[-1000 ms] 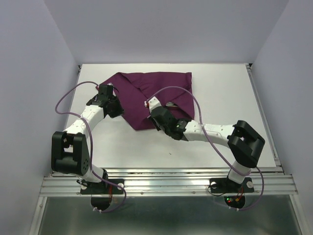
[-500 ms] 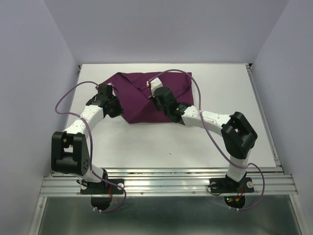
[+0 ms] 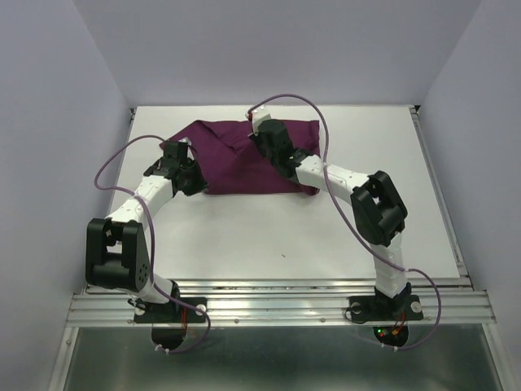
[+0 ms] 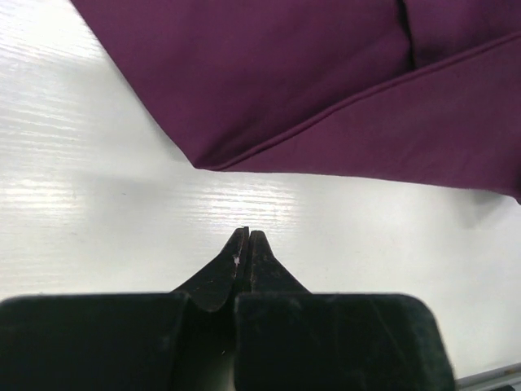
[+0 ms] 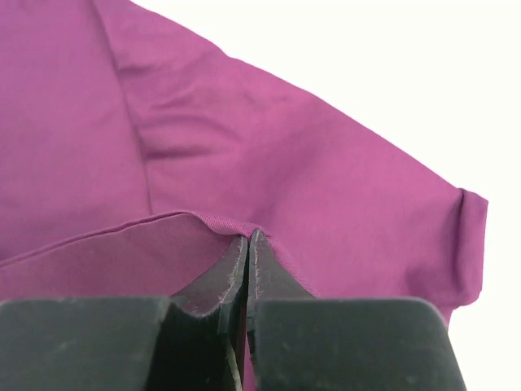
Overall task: Prepare the surgical pack
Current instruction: Pack the surgical kit at the center of the board.
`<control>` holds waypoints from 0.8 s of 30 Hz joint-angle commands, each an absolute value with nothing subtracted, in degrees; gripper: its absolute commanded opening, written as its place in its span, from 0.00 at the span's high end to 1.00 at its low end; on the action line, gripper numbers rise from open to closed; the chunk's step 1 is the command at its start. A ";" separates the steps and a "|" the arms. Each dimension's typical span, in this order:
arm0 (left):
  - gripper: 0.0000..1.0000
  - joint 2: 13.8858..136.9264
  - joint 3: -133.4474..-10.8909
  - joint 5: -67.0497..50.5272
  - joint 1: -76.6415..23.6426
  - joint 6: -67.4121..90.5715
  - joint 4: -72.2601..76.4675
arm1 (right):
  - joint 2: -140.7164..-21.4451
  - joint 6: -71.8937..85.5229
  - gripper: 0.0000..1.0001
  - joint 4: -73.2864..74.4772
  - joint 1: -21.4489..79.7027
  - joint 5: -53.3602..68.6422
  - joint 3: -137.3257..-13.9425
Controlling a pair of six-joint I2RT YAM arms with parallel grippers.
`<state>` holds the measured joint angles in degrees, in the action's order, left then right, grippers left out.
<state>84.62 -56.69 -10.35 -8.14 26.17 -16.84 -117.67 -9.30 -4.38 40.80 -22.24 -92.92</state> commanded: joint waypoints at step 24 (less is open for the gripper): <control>1.00 85.43 -55.20 -13.45 -7.82 25.93 -14.50 | -128.05 -12.04 0.99 -11.87 34.45 -16.97 -112.06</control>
<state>85.71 -54.98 -13.32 -8.14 26.41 -15.05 -127.76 -11.27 -5.63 34.48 -18.81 -107.81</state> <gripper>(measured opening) 0.022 0.022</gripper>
